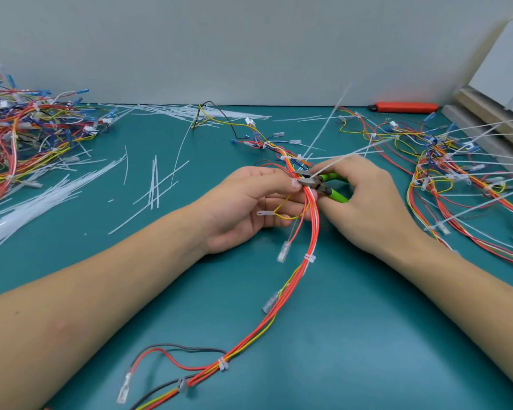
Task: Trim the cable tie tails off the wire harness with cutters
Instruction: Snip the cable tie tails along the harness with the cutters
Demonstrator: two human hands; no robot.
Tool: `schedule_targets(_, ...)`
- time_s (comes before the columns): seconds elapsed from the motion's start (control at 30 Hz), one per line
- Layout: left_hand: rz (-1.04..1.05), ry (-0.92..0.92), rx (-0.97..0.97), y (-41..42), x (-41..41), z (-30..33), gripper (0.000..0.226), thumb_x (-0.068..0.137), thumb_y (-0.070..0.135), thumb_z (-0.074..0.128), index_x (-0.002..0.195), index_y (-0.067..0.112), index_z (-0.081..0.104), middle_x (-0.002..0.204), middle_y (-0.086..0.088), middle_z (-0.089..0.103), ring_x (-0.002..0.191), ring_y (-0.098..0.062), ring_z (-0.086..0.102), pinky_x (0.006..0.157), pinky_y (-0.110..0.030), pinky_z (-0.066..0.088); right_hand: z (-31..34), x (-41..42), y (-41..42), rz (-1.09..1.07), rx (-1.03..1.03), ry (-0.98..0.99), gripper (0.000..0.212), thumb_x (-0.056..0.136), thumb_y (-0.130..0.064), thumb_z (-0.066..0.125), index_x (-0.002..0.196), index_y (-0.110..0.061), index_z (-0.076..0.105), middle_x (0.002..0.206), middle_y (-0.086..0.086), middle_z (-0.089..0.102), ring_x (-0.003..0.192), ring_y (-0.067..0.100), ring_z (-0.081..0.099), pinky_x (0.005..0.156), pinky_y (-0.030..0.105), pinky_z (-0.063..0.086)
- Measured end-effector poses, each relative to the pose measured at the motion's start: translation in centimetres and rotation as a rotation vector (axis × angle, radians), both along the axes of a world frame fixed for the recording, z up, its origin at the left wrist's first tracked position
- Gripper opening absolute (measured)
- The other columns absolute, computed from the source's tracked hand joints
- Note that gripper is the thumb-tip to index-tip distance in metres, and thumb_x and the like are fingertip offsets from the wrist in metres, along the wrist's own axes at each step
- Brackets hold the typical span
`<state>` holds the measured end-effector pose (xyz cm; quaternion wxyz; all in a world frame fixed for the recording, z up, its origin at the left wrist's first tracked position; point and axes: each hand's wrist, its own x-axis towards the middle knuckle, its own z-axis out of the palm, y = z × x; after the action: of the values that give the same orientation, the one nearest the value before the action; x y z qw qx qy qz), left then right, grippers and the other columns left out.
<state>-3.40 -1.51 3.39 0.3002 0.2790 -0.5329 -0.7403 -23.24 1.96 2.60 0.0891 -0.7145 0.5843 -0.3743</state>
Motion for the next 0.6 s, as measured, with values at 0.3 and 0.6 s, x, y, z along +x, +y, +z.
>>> schedule_targets(0.3, -0.001, 0.009, -0.004, 0.0, 0.1, -0.07, 0.023, 0.092, 0.017, 0.059, 0.081, 0.02, 0.079, 0.083, 0.001, 0.075, 0.072, -0.013, 0.073, 0.065, -0.02, 0.054, 0.38, 0.21, -0.59, -0.085, 0.068, 0.089, 0.014, 0.074, -0.04, 0.06, 0.072, -0.026, 0.061, 0.079, -0.002, 0.058, 0.084, 0.025, 0.055, 0.074, 0.039, 0.043)
schedule_targets(0.6, 0.0, 0.001, 0.001, 0.17, 0.18, 0.16, 0.026, 0.097, 0.013, 0.057, 0.08, 0.019, 0.076, 0.085, -0.001, 0.074, 0.068, -0.011, 0.07, 0.065, -0.02, 0.055, -0.31, 0.24, -0.21, -0.06, 0.043, 0.019, 0.012, 0.079, -0.032, 0.066, 0.079, -0.02, 0.068, 0.073, -0.009, 0.064, 0.078, 0.014, 0.056, 0.071, 0.034, 0.045)
